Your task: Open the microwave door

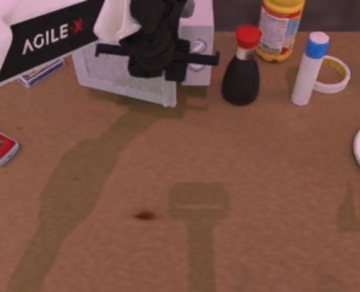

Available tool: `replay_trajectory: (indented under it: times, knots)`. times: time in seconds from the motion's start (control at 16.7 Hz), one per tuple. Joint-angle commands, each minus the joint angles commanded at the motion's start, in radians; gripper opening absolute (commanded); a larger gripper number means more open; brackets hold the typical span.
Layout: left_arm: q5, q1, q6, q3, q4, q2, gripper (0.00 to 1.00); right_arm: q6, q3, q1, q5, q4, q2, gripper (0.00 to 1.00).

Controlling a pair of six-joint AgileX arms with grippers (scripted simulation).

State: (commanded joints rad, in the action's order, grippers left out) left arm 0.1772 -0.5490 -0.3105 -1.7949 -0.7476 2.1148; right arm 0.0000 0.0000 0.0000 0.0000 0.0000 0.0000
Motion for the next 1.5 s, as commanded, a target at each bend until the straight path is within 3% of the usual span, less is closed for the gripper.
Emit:
replay_trajectory:
  times: [0.48,0.9,1.5]
  knots:
    - [-0.007,-0.007,0.000,0.006,0.002,0.001,0.00,0.000,0.000,0.000,0.000,0.000,0.000,1.00]
    - [-0.063,0.021,0.114,0.138,0.064,-0.091,0.00,0.000,0.000,0.000,0.000,0.000,0.000,1.00]
    - [-0.064,0.022,0.116,0.141,0.065,-0.092,0.00,0.000,0.000,0.000,0.000,0.000,0.000,1.00]
